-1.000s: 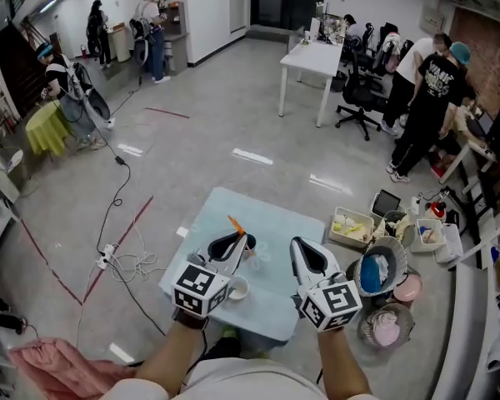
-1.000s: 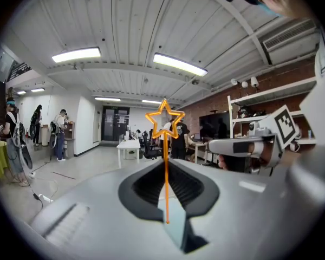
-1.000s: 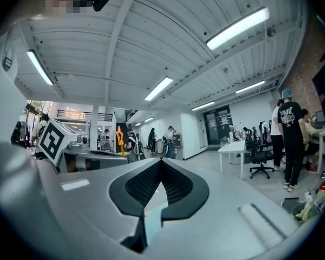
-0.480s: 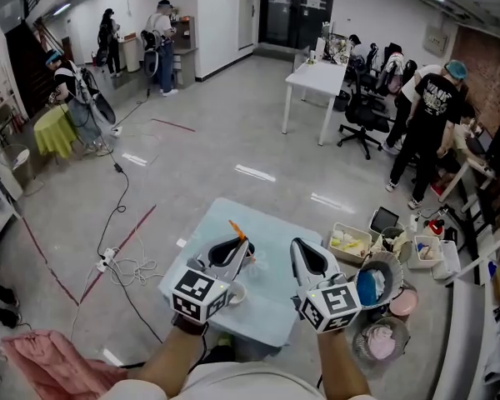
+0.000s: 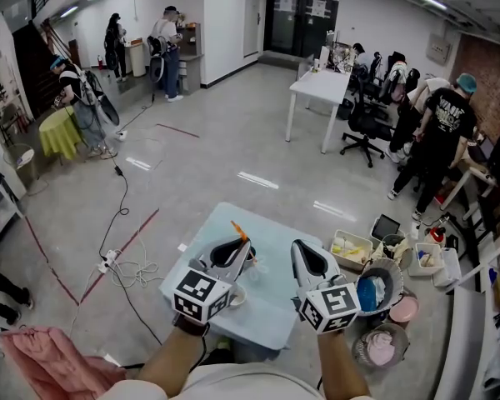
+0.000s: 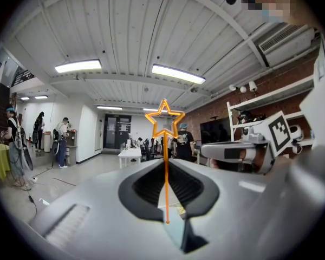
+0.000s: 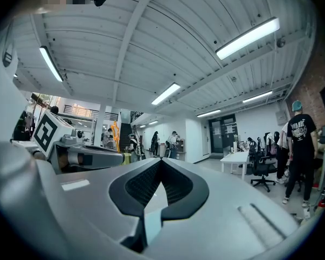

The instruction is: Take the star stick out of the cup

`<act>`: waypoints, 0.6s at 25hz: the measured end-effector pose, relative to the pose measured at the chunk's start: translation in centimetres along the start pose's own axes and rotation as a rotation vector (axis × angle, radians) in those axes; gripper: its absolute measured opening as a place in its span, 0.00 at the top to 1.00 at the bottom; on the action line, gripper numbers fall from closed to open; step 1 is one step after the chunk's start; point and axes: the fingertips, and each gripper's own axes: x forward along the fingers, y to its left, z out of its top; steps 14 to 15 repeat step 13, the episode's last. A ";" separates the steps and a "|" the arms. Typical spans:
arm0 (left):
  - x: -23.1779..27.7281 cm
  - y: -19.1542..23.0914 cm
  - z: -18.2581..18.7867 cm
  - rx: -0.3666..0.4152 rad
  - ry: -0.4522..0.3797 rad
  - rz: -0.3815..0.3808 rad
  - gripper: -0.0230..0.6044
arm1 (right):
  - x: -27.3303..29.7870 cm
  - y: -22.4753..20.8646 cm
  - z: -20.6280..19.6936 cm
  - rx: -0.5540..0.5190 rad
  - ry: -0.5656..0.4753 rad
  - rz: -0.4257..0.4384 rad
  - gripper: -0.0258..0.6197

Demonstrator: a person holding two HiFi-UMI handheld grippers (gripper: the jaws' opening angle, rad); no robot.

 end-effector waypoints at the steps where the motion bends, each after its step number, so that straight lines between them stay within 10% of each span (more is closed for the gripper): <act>1: 0.0 -0.1 0.0 -0.001 -0.001 0.001 0.93 | -0.1 -0.1 0.0 -0.001 0.001 0.001 0.95; 15: 0.0 0.0 -0.6 -0.012 -0.008 0.015 0.93 | 0.0 0.0 -0.9 -0.012 0.011 0.002 0.95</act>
